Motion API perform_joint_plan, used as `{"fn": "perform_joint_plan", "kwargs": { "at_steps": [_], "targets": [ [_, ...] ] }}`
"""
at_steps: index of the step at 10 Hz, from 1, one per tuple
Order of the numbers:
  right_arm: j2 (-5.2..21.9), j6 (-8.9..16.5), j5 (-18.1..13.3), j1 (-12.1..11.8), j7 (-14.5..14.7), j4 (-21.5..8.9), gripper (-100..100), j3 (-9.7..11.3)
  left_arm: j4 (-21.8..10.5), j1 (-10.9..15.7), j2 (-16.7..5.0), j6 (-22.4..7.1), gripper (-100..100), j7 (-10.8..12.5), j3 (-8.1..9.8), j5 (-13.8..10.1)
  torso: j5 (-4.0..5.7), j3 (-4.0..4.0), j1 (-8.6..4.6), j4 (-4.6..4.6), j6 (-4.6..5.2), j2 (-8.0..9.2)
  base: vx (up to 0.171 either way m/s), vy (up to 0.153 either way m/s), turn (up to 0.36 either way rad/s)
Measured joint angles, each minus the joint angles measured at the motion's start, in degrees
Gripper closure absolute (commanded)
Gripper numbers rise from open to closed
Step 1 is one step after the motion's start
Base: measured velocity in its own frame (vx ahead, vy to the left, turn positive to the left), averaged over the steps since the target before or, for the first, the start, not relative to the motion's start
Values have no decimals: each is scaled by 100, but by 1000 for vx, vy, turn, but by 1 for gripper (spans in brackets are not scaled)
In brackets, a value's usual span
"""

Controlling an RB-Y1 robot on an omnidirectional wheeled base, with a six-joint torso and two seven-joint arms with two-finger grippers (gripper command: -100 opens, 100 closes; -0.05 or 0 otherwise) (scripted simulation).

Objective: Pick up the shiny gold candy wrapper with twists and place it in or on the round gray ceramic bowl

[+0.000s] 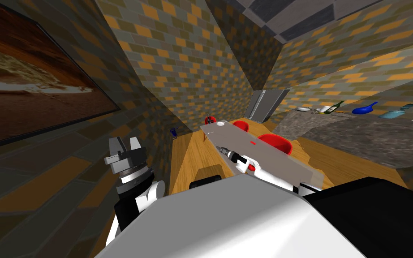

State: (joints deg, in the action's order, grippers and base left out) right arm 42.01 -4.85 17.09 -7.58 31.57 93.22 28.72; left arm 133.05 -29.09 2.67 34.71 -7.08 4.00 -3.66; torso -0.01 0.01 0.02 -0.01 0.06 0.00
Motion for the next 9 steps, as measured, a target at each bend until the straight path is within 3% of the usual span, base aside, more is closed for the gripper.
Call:
{"fn": "perform_joint_plan", "kwargs": {
  "at_steps": [3, 5, 7, 9],
  "targets": [
    [310, 368, 76, 48, 249, -317, -100, 257, 0, 0, 0, 0, 0, 0, 0, 0, 0, -2, -4, 1, 1, 3, 1, -23, 82],
    [427, 463, 119, 167, 361, -653, -100, 460, 0, 0, 0, 0, 0, 0, 0, 0, 0, -2, -1, 1, 1, 3, -8, -23, 127],
    [567, 784, 123, 108, 563, -755, -100, 574, 0, -1, 0, 0, 0, 0, 1, 0, 2, -4, -5, 2, 4, 7, -8, -27, 54],
    [679, 925, 136, 143, 763, -1150, -100, 805, 0, 0, 0, 0, 0, 0, 0, 0, 1, -5, -7, 2, 3, 9, -25, -37, 109]
  ]
}}
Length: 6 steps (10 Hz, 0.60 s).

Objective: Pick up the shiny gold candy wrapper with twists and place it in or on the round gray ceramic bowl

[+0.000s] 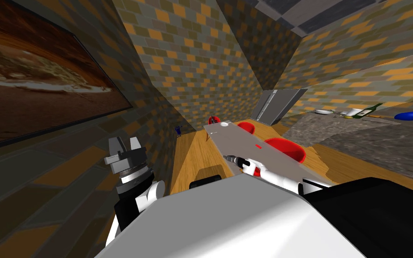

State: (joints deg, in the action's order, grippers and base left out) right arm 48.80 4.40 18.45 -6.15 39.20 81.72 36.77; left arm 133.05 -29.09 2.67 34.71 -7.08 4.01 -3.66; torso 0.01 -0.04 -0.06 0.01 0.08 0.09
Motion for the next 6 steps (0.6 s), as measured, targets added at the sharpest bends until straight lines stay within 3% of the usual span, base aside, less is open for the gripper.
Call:
{"fn": "perform_joint_plan", "kwargs": {
  "at_steps": [1, 3, 4, 6],
  "targets": [
    [9, 110, -4, 48, 135, -280, -100, 146, 0, 0, 0, 0, 0, 0, 0, 0, 1, -3, -3, 1, 0, 6, -27, -29, 43],
    [147, 362, -38, -124, 280, -234, -100, 155, 0, 0, 0, 0, 0, 0, 0, 0, 0, -3, 4, 1, 1, 5, -25, -29, 61],
    [233, 517, 25, -17, 362, -397, -100, 316, 0, 0, 0, 0, 0, 0, 0, 0, 0, -3, 0, 2, -1, 5, -42, -38, 70],
    [270, 776, -33, -127, 576, -676, -100, 459, 0, 0, 0, 0, 0, 0, 0, 0, 0, -7, -2, 3, 2, 12, -43, -40, 47]
  ]
}}
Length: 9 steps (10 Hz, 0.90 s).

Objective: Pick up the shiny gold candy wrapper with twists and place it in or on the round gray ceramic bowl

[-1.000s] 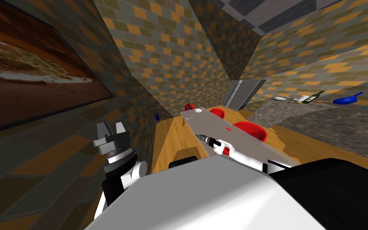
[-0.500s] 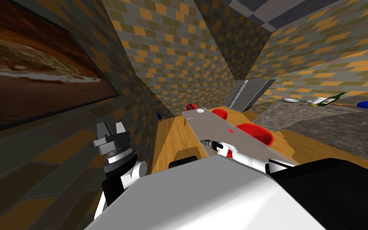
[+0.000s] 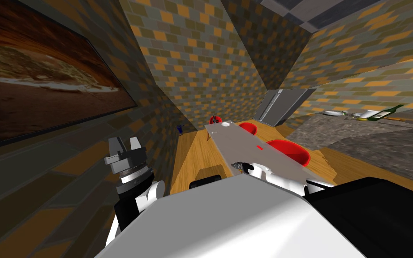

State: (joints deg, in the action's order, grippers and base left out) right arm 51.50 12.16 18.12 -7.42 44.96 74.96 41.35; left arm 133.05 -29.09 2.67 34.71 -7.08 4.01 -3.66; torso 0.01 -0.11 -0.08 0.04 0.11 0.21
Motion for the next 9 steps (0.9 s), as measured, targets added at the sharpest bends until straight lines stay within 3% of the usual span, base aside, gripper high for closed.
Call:
{"fn": "perform_joint_plan", "kwargs": {
  "at_steps": [1, 2, 3, 5, 6, 7, 9],
  "targets": [
    [143, 66, 134, 63, 75, -170, -100, 203, 0, 0, 0, 0, 0, 0, 0, 0, 0, 0, -3, 0, -1, -1, -44, -51, 27],
    [120, 131, 142, 49, 160, -354, -100, 316, 0, 0, 0, 0, 0, 0, 0, 0, 2, 0, -4, 0, 0, 0, -25, -38, 6],
    [74, 218, 57, -49, 207, -354, -100, 278, 0, 0, 0, 0, 0, 0, 0, 0, 1, 2, 1, 0, 0, -5, -27, -36, 22],
    [79, 415, 58, -253, 309, -444, -100, 422, 0, 0, 0, 0, 0, 0, 0, 0, 0, 2, 2, -1, 0, -4, -21, -24, 6],
    [80, 414, 61, -265, 320, -459, 0, 434, 0, 0, 0, 0, 0, 0, 0, 0, -1, 5, 10, -1, -2, -11, 0, 0, 0],
    [80, 414, 60, -264, 319, -457, -100, 432, 0, -1, 0, 0, 0, 0, 0, 0, -2, 8, 14, -2, -2, -16, 4, -22, 75],
    [-106, 374, -77, -270, 269, -647, -100, 382, 0, -1, 0, 0, 0, 0, 0, 0, 0, 12, 4, -3, -3, -22, 12, -38, 63]
  ]
}}
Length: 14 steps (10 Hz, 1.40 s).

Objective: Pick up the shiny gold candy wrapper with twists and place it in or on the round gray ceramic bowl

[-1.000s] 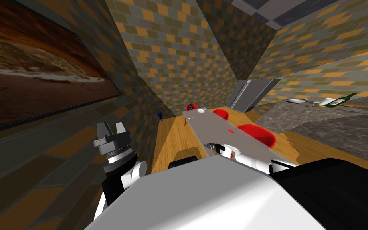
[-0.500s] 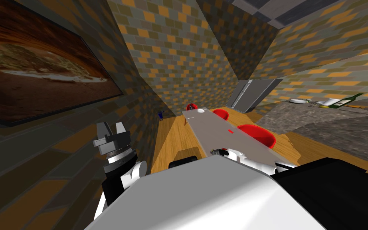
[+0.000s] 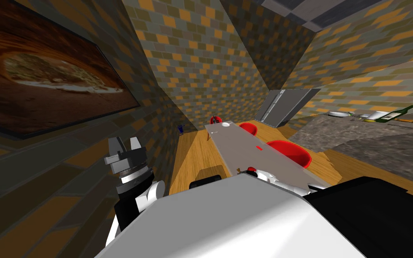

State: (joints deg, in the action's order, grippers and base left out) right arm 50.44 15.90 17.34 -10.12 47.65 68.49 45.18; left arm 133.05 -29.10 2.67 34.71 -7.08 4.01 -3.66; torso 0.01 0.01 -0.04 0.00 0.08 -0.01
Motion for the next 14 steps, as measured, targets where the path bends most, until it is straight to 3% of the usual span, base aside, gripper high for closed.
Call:
{"fn": "perform_joint_plan", "kwargs": {
  "at_steps": [3, 4, 8, 9, 10, 14],
  "targets": [
    [-293, -80, -169, 50, -67, -349, -100, -35, 0, 0, 0, 0, 0, 0, 0, 0, 0, 0, 1, 0, 0, 1, 4, -25, 36],
    [-304, -90, -175, 52, -72, -366, 100, -35, 0, 0, 0, 0, 0, 0, 0, 0, -2, -1, 7, 0, 1, 2, 0, 0, 0],
    [-303, -93, -176, 55, -69, -358, 100, -35, 0, 0, 0, 0, 0, 0, 0, 0, 5, 3, -3, -3, 3, -2, 0, 0, 0],
    [-304, -93, -175, 55, -70, -358, 0, -35, 0, 0, 0, 0, 0, 0, 0, 0, 5, 3, -3, -3, 3, -3, 0, 0, 0],
    [-304, -93, -175, 55, -70, -358, 100, -35, 0, 0, 0, 0, 0, 0, 0, 0, 4, 3, -3, -3, 3, -3, -9, 31, -88],
    [136, 53, 77, -16, 17, 173, 100, 13, 0, 0, 1, 0, 0, 0, 0, 0, -2, 0, 15, -2, 4, 2, -7, 33, -57]
  ]
}}
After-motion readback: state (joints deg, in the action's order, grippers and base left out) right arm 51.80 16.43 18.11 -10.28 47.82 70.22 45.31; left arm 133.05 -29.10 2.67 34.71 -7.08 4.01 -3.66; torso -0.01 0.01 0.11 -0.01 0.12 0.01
